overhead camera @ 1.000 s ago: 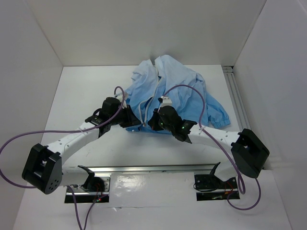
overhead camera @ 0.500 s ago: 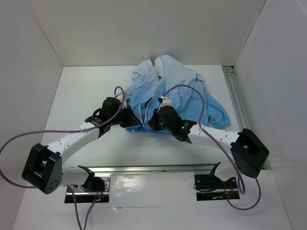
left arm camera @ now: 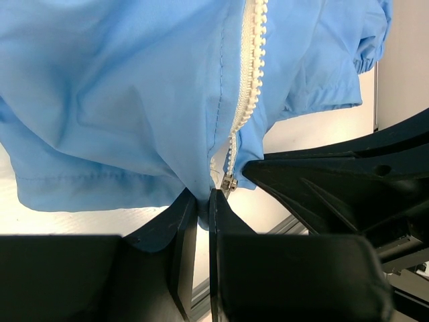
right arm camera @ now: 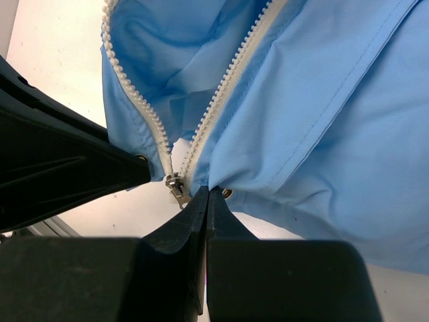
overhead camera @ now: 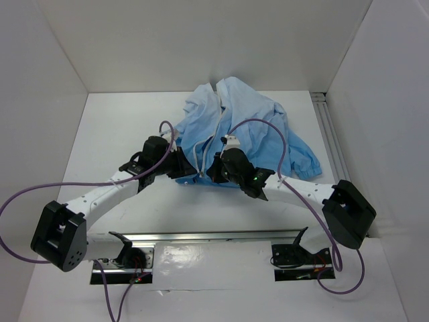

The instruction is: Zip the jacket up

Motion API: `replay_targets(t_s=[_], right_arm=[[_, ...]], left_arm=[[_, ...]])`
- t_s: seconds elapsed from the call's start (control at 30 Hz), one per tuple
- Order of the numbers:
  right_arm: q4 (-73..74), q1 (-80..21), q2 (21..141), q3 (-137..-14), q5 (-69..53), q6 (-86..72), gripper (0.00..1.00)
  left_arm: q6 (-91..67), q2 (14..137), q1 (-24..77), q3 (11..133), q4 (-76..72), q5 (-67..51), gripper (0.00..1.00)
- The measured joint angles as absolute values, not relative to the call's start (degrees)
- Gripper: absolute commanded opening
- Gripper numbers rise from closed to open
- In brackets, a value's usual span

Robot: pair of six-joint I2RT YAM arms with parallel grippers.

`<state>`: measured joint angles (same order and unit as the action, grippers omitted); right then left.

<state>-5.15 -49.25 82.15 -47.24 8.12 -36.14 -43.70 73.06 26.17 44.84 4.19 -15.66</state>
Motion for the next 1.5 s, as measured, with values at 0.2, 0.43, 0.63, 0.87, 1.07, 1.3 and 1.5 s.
replay_targets(t_s=[0.2,0.43,0.63,0.87,1.07,1.3,1.5], right_arm=[[-5.15,-49.25,82.17,-47.24,8.12,-36.14,0.00],[-5.13,-49.25,82.26,-47.24,8.01,-36.16,0.00],[-5.17,-49.25,82.35,-47.24,7.68,-36.14,0.00],[-5.15,-49.25,82.94,-47.24,7.44,-36.14,0.00],[-5.15,-49.25,82.96,-47.24,7.27,-36.14,0.00],[-5.15,-49.25,82.96,-47.24,7.29,-36.14,0.00],[-5.15,-49.25,82.96,-47.24,7.29,-36.14,0.00]], left_arm=[[-43.75,73.06,26.17,44.84,4.19,-15.59,0.00],[-43.81,73.06,26.17,44.84,4.19,-15.42,0.00],[-43.81,73.06,26.17,44.84,4.19,-15.27,0.00],[-43.81,72.99,26.17,44.84,4.16,-15.27,0.00],[-43.81,72.97,26.17,44.84,4.16,-15.27,0.00],[-43.81,72.97,26.17,44.82,4.03,-15.27,0.00],[-43.81,72.97,26.17,44.56,3.57,-15.31,0.00]])
